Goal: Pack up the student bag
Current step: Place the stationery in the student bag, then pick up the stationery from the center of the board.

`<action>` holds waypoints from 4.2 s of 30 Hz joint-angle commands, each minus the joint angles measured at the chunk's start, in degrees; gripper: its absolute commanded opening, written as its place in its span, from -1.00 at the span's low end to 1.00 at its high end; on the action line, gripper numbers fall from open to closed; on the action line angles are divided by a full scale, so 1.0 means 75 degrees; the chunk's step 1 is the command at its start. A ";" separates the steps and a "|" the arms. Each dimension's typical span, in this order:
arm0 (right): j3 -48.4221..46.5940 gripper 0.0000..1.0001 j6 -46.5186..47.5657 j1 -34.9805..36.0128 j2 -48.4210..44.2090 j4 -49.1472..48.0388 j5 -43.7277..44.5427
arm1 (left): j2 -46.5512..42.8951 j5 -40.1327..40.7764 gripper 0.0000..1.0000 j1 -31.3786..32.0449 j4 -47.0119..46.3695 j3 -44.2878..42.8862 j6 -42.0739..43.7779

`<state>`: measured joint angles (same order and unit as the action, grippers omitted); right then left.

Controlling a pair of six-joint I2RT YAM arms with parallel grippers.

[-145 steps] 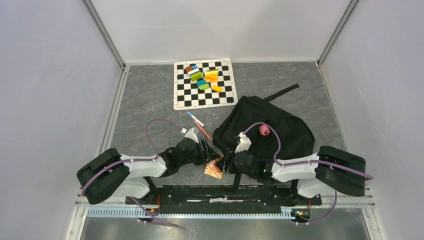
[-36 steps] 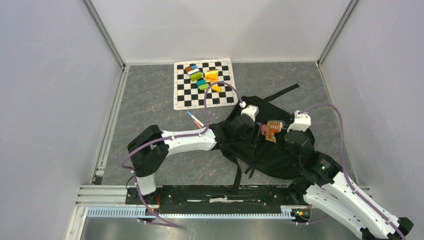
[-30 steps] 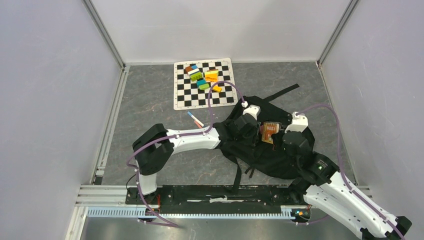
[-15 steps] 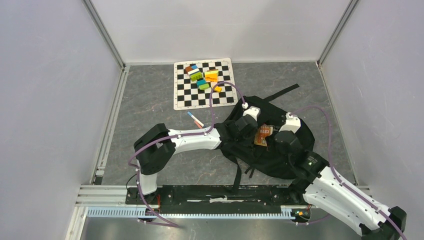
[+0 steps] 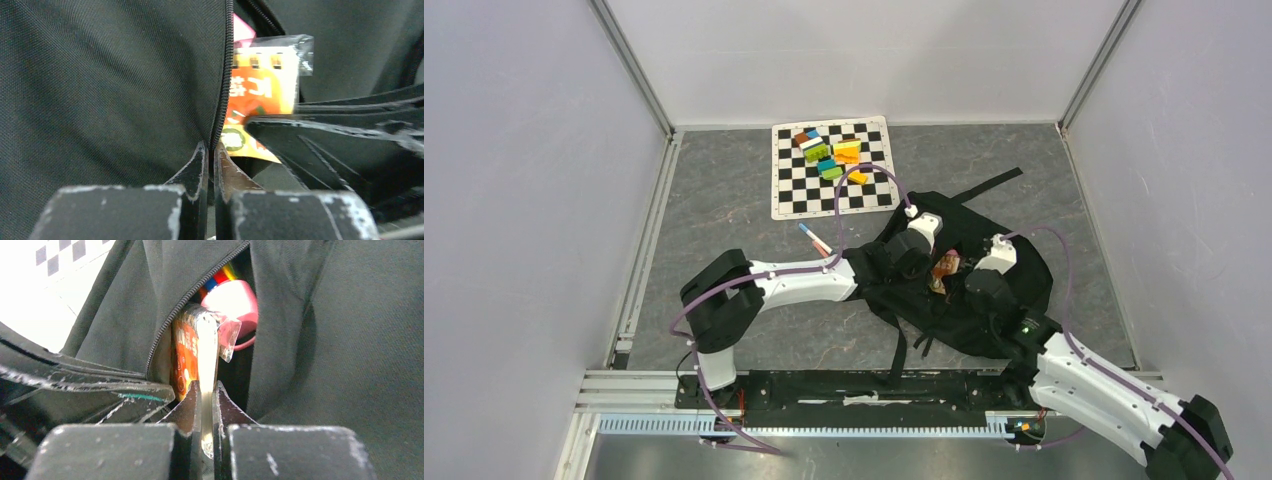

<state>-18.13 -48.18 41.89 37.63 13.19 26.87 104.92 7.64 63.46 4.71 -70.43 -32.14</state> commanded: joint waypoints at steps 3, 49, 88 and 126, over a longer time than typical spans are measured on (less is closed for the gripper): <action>-0.0052 -1.00 0.0139 -0.0025 0.0962 -0.0906 0.0019 | -0.0581 -0.0494 -0.96 0.0030 -0.0585 0.0075 0.0401; 0.0556 -0.72 0.2736 -0.0156 0.1582 -0.3432 -0.1170 | -0.0607 -0.0320 -0.96 0.0032 -0.0395 -0.0194 0.0197; -0.2857 0.88 0.4819 -0.0057 0.1493 -0.0347 -0.3560 | -0.5187 -0.1581 0.99 -0.3419 0.4253 0.0897 0.1483; -0.8729 -0.09 0.5645 0.1761 1.0598 0.1262 -0.1947 | -0.5898 -0.0660 0.99 -0.6531 0.3544 0.2005 0.2657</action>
<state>-81.73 -5.06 56.53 116.44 21.61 11.60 62.11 2.66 14.70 32.67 -55.53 -14.46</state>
